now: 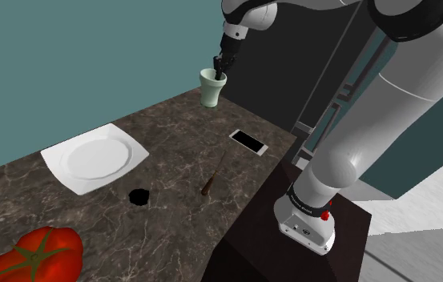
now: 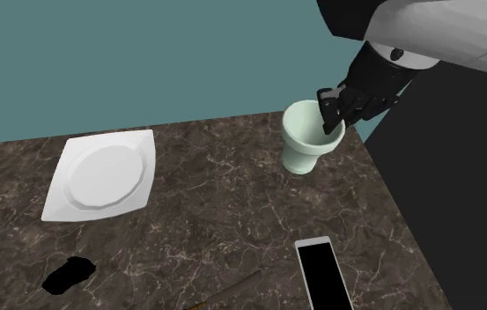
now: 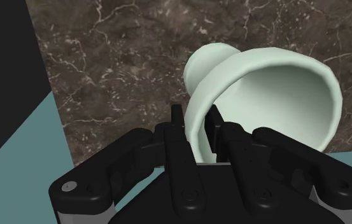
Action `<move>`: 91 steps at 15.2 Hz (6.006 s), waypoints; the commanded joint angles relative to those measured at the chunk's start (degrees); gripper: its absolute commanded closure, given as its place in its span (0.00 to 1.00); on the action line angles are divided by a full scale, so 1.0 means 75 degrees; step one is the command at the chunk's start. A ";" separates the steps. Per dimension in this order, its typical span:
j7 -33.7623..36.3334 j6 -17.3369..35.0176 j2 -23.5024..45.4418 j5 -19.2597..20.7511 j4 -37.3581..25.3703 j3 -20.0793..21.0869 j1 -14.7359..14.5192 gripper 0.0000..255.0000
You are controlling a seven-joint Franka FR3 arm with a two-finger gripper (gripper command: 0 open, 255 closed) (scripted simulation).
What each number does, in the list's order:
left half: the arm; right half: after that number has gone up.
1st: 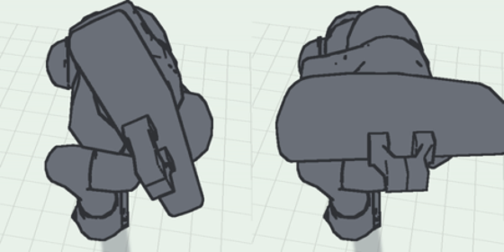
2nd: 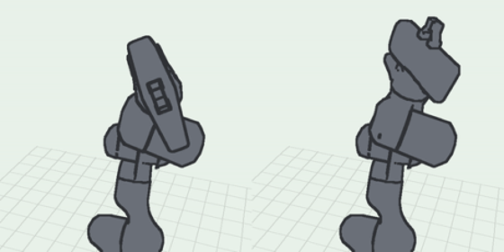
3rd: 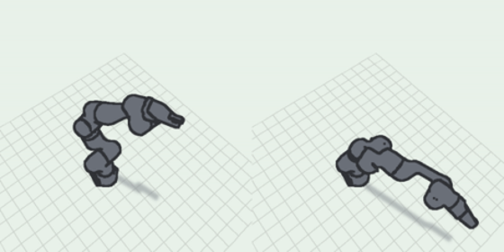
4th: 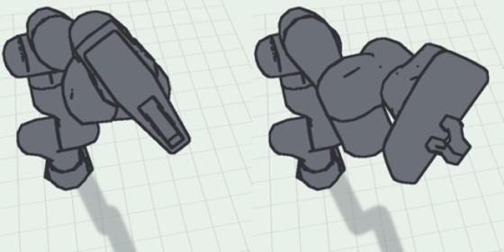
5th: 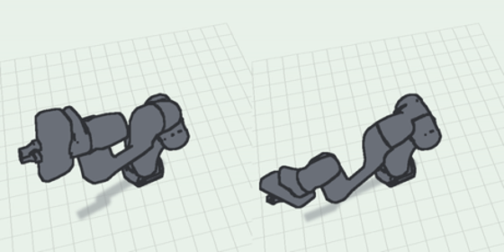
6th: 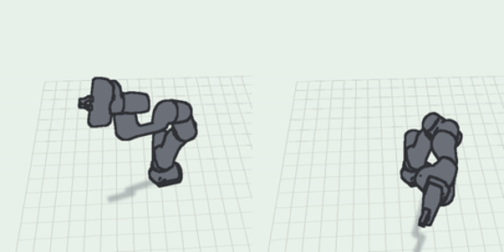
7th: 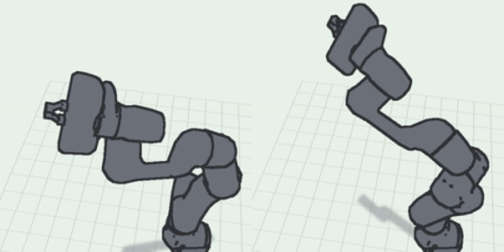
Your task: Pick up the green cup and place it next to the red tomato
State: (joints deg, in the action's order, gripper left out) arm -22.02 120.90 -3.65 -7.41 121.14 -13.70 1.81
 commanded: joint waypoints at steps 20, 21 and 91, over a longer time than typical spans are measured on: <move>0.0310 -0.2112 -0.0354 0.0196 -0.1786 0.0014 0.0010 1.00; 0.0321 -0.2214 -0.0352 0.0198 -0.1890 0.0014 0.0010 1.00; 1.4113 -0.2782 0.2447 0.3348 -0.4640 0.9853 -0.3696 1.00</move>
State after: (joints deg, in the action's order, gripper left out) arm 82.29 100.06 13.04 15.97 87.21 60.43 -24.34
